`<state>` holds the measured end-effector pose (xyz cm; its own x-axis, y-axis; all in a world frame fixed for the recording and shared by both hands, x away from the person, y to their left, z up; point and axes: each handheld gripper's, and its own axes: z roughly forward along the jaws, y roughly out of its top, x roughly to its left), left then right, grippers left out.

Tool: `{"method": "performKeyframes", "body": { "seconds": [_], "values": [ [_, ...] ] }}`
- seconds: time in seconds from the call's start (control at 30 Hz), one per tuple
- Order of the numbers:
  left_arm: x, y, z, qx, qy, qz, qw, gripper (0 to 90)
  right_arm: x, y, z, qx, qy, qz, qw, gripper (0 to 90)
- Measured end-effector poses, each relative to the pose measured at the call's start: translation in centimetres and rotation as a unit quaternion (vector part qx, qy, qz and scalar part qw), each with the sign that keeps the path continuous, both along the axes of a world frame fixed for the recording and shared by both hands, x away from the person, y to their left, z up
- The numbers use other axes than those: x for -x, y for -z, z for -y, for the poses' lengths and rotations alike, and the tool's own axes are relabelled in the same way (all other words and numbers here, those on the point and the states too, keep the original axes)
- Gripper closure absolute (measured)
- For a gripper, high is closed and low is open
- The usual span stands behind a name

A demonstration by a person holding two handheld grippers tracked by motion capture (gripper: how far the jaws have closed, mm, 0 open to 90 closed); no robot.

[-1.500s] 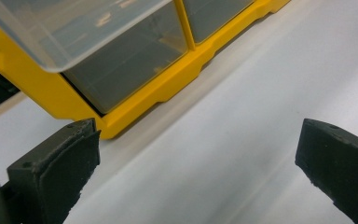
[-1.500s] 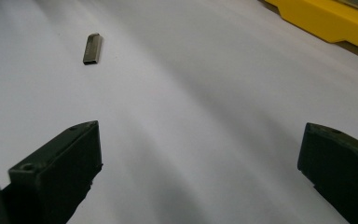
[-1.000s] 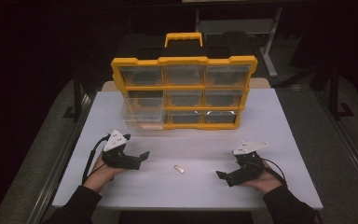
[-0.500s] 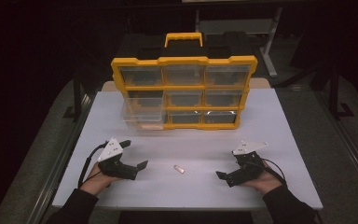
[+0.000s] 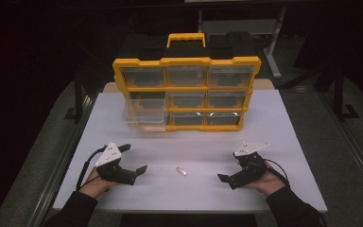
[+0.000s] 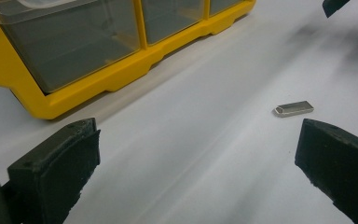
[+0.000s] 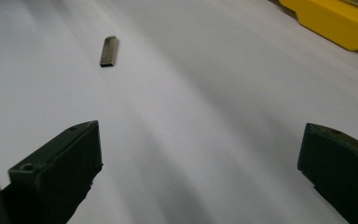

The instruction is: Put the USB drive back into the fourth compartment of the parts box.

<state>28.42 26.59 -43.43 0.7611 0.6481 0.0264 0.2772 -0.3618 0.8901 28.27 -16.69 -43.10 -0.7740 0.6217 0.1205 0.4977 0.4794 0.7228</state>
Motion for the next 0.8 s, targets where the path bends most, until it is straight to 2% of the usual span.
{"method": "performKeyframes", "body": {
  "seconds": [0.33, 0.8],
  "values": [
    [0.0, 0.0, 0.1, 0.002, 0.004, -0.004, 1.0, 0.0, -0.6, -0.7, -1.3, -0.002, -0.027, -0.003, 0.9996, 0.0],
    [0.0, 0.0, 0.3, 0.003, 0.003, -0.005, 1.0, 0.0, -1.4, -1.6, -2.4, -0.011, -0.039, -0.003, 0.9992, 0.0]
  ]
}}
